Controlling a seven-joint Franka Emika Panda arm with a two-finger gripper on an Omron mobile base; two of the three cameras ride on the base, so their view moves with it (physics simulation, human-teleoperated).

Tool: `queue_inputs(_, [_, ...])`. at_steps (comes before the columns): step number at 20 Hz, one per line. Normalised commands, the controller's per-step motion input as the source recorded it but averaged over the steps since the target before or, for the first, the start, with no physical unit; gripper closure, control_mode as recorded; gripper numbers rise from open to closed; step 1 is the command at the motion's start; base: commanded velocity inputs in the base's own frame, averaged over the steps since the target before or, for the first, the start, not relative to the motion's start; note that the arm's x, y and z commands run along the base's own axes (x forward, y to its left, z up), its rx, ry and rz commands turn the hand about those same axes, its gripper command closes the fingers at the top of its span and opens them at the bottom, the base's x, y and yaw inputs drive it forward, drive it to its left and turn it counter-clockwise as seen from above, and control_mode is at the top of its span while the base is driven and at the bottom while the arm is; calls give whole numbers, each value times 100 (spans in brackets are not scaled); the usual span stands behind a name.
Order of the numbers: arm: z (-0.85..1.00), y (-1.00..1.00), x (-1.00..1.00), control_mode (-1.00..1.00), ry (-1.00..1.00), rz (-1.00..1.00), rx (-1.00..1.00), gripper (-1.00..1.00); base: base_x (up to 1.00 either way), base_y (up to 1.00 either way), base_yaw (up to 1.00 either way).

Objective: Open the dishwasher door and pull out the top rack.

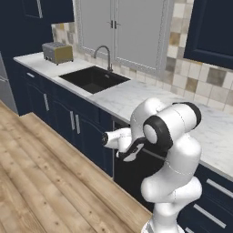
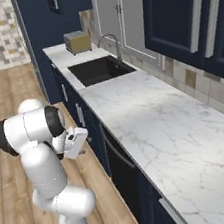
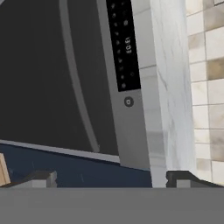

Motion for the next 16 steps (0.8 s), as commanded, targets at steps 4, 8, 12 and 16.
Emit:
queue_inputs(4, [-22, 0, 36, -100, 0, 0, -3, -100, 0, 0, 0])
queue_inputs(8, [-28, 0, 31, -100, 0, 0, -1, -100, 0, 0, 0])
queue_inputs(12, [-32, -3, 25, -100, 1, 0, 0, -100, 0, 0, 0])
queue_inputs(16, [-32, -11, 28, -100, 2, 0, 0, -100, 0, 0, 0])
